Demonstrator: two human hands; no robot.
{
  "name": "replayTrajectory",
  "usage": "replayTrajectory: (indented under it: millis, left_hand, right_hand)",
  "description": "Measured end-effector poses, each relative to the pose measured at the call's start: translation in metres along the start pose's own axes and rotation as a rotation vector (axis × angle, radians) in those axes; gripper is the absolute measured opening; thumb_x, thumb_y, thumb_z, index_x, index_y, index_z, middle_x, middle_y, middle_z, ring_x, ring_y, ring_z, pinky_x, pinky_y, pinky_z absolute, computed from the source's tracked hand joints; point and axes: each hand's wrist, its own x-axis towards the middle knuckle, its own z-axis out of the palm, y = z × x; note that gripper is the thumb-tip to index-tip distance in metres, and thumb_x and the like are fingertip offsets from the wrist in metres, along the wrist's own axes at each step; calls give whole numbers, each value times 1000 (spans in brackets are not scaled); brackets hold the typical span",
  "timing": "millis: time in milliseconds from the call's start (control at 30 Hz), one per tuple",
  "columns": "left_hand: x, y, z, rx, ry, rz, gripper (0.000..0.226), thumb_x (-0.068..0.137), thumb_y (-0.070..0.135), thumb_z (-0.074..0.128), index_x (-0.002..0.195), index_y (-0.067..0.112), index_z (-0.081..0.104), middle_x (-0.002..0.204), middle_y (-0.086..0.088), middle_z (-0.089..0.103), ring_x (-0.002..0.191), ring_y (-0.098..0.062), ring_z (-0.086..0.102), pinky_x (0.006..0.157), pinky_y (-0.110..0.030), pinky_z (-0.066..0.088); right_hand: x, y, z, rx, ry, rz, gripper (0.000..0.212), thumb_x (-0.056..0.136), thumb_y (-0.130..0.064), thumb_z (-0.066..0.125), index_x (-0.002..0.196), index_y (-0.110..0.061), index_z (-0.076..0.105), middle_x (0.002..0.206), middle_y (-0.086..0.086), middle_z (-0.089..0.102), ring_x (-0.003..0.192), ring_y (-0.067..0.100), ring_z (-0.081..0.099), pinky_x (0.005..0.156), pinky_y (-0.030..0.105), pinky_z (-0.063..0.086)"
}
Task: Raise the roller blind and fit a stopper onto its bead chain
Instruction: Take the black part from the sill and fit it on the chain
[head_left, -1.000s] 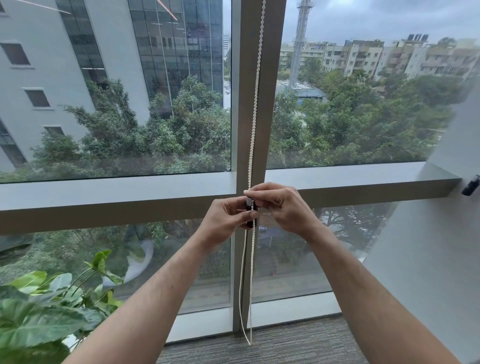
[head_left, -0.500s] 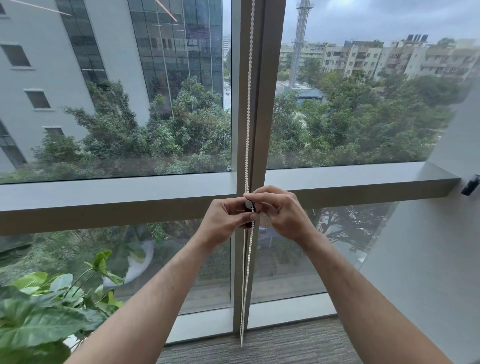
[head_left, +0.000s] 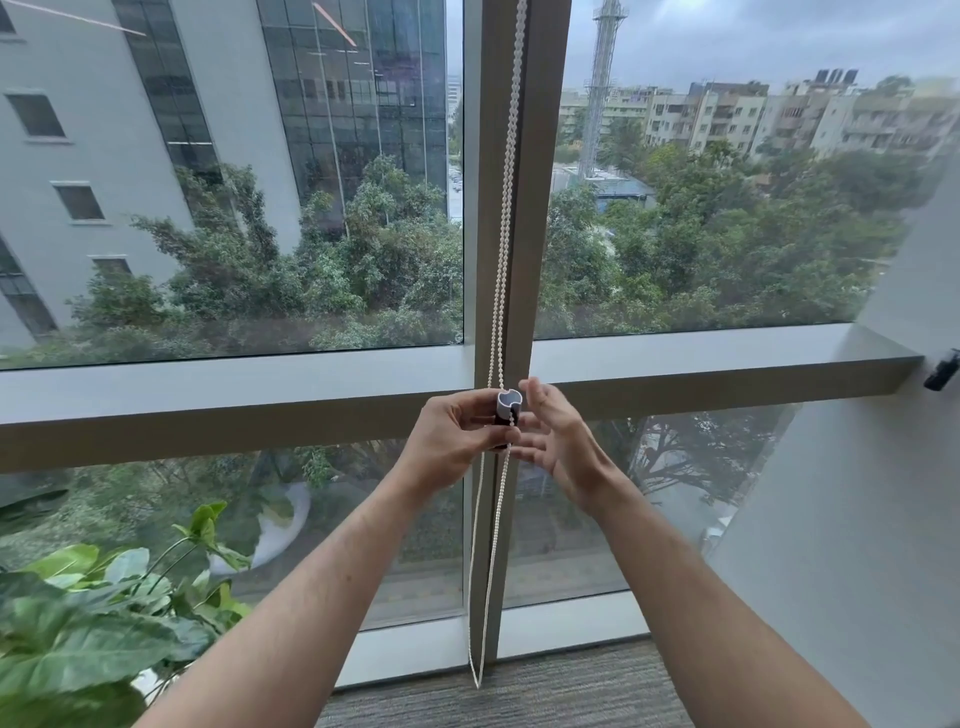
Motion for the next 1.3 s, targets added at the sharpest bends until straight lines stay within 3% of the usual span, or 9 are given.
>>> replayTrajectory:
  millis: [133,300,367,500,600,733,900,1133,1300]
  left_hand:
    - [-3,-5,0,116,22,22,39,76,0,80,111,15,73,104,-14,76,101,-34,71,95,-47,54]
    - [-8,-4,0,175,4,31,41,74,-1,80,107,24,75,95,-5,78,93,-22,73,88,-39,57]
    - [-8,-4,2,149,3,16,48,73,-6,78,109,26,73,98,-6,78,93,-19,72,86,-40,58]
    - [-11,-5,6,61,-37,-26,53,75,-15,74,116,17,69,113,-10,74,109,-19,68,88,-42,58]
    - [-16,-7,6,20,-79,-47,54,76,-18,66,119,16,67,119,-10,72,120,-18,63,93,-36,55]
    - [-20,-9,3,-31,-9,-71,42,78,-10,63,117,5,67,112,-17,73,102,-17,69,88,-27,53]
    - [-23,-21,9,-50,146,-46,19,86,-12,65,100,2,66,92,-20,73,78,-26,71,75,-37,59]
    - [-38,-42,15,17,261,-52,26,82,-2,73,98,13,59,87,-13,75,82,-28,73,70,-37,60]
    - [-50,-61,27,191,190,-73,21,79,3,76,93,18,68,90,-13,75,85,-24,72,82,-49,60]
  right_hand:
    - [1,3,1,64,-96,106,63,83,-60,64,125,-13,56,107,18,70,90,26,71,90,43,58]
    - [0,8,0,124,-50,101,53,81,-39,73,121,-8,57,122,27,66,92,27,70,90,44,58]
    - [-2,12,1,133,-17,59,51,79,-35,75,119,-9,57,119,24,67,92,25,70,87,41,59]
    - [-6,23,6,170,72,15,62,69,-36,84,119,-13,56,104,7,73,93,19,71,81,33,57]
    - [-8,36,7,163,113,-8,69,62,-37,89,118,-16,54,99,9,77,94,23,74,81,32,58]
    - [-13,55,-2,82,171,-36,78,59,-44,93,121,-22,52,105,12,76,102,25,72,96,39,55]
    - [-24,82,-7,-51,183,-57,77,58,-49,92,121,-31,52,95,4,70,90,9,70,83,23,55]
    - [-46,127,-21,-213,270,10,59,64,-41,89,114,-29,60,93,1,65,85,11,64,89,35,57]
    - [-61,156,-31,-317,298,72,62,70,-37,88,123,-19,62,104,3,65,98,17,65,95,39,55]
